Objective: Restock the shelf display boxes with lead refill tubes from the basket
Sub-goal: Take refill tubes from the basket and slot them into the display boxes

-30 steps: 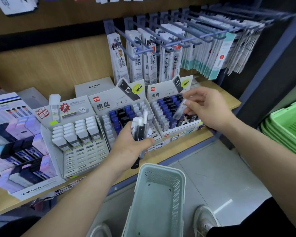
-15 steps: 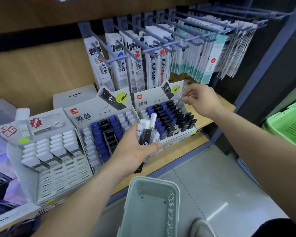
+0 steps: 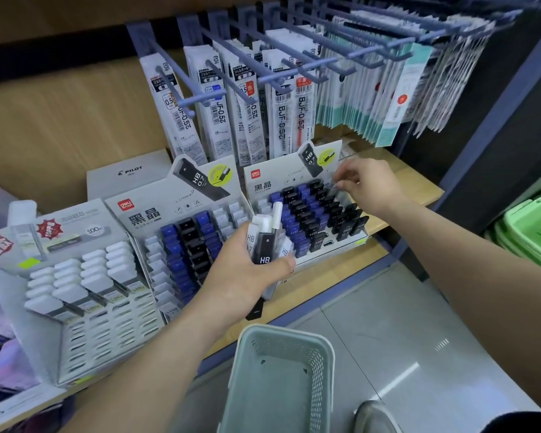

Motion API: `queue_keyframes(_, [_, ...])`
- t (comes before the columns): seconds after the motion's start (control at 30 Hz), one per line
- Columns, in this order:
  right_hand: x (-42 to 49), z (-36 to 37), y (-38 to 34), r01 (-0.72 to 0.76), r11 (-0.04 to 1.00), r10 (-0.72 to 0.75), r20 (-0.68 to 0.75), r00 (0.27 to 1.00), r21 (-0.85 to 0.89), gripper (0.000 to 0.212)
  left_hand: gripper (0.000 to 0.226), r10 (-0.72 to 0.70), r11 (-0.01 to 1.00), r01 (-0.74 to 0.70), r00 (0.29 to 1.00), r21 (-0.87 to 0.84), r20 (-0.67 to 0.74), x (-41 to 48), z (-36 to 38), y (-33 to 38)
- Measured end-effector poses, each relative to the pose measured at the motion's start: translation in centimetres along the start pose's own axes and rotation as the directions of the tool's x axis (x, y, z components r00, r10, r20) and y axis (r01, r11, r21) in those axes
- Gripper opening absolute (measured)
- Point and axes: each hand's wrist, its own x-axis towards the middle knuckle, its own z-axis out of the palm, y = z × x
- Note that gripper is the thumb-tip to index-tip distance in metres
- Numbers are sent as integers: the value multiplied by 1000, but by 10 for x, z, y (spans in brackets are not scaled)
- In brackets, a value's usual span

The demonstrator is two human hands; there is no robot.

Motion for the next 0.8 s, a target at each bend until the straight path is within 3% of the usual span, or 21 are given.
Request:
queue_keyframes(0.13, [3,5,-2,74,997,-76,-68,995,-36,11,28,0,1000,0,1000,-11,-5,-3,-1,-1])
queue_keyframes(0.4, [3,9,-4,51,995,-51,8,999,-85,13,29,20,1000,-21,1000,-22,-6,-8,-10,-7])
queue_keyframes(0.5, [-5,-2,-19,35,995,-40,-53,998,-89,16,24,26,999,-26,1000,-34,-16,-8,-13,-9])
queue_keyframes(0.6, [-36,-13,-58,26,993,-19,-64,998,117,8,28,22,995,-24,1000,-96,-21,-9,-14,-6])
queue_keyframes(0.7, [-75,-15,-107,-96,864,-30,241,970,495,10,28,-3,989,-2,999,-147,-37,-11,-16,-3])
queue_keyframes(0.8, [-103,-10,-133,-135,796,-124,377,918,591,15,24,-12,978,5,999,-207,-32,-16,-17,0])
